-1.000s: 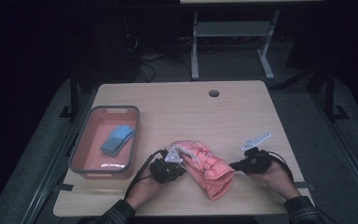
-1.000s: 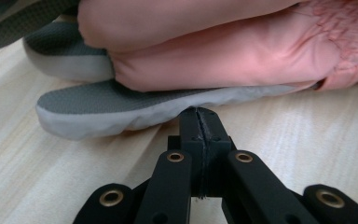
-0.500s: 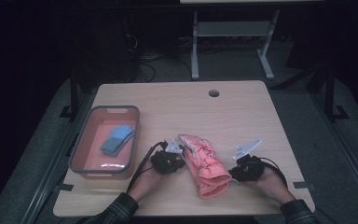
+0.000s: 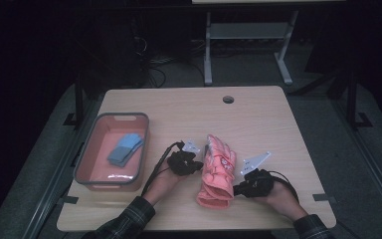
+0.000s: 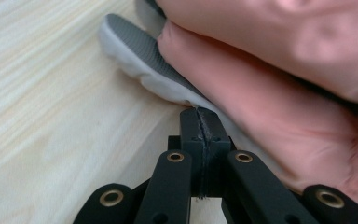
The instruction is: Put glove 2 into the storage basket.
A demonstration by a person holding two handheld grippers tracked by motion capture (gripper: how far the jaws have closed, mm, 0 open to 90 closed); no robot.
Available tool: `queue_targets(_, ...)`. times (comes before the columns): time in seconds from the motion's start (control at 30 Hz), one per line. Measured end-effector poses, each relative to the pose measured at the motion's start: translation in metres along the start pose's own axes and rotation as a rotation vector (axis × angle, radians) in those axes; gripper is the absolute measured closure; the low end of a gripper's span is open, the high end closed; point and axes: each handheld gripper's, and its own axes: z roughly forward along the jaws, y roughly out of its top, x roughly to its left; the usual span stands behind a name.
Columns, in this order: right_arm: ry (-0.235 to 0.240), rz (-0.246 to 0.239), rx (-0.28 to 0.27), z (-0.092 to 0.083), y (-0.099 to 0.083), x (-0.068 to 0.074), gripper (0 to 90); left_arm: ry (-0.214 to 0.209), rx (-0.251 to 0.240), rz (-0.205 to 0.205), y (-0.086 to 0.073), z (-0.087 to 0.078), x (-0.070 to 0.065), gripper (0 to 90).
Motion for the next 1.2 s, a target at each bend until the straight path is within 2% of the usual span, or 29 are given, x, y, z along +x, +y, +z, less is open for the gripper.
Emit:
queue_targets(0.4,0.008,-0.013,-0.017,0.016,0.009,0.016,90.0,-0.054,-0.005,0.024,0.015,0.016,0.004,89.5)
queue_targets(0.47,0.004,-0.021,-0.021,0.017,0.011,0.018,90.0,-0.065,-0.004,0.027,0.017,0.017,0.004,89.5)
queue_targets(0.57,0.005,-0.002,-0.035,0.019,0.013,0.022,90.0,-0.077,0.003,0.037,0.019,0.018,0.004,89.5)
queue_targets(0.73,0.001,-0.007,-0.04,0.02,0.015,0.026,90.0,-0.08,0.001,0.031,0.021,0.019,0.005,89.5)
queue_targets(0.87,-0.028,0.005,-0.044,0.007,0.009,0.024,90.0,-0.062,-0.009,0.024,0.021,0.011,0.011,89.3)
queue_targets(0.97,-0.066,0.03,-0.079,-0.012,0.006,0.02,90.0,-0.05,-0.022,0.003,0.019,0.001,0.017,87.1)
queue_targets(1.07,-0.114,0.049,-0.121,-0.032,0.006,0.016,90.0,-0.051,-0.035,-0.03,0.016,-0.009,0.022,80.2)
queue_targets(1.1,-0.13,0.051,-0.137,-0.037,0.008,0.015,90.0,-0.049,-0.02,-0.019,0.015,-0.013,0.024,77.4)
queue_targets(1.13,-0.144,0.055,-0.151,-0.043,0.009,0.014,90.0,-0.042,-0.025,-0.028,0.014,-0.015,0.024,74.5)
queue_targets(1.17,-0.154,0.054,-0.164,-0.046,0.011,0.013,90.0,-0.038,-0.012,-0.021,0.013,-0.019,0.026,71.5)
queue_targets(1.2,-0.167,0.054,-0.174,-0.049,0.014,0.012,90.0,-0.037,-0.022,-0.038,0.012,-0.021,0.027,68.8)
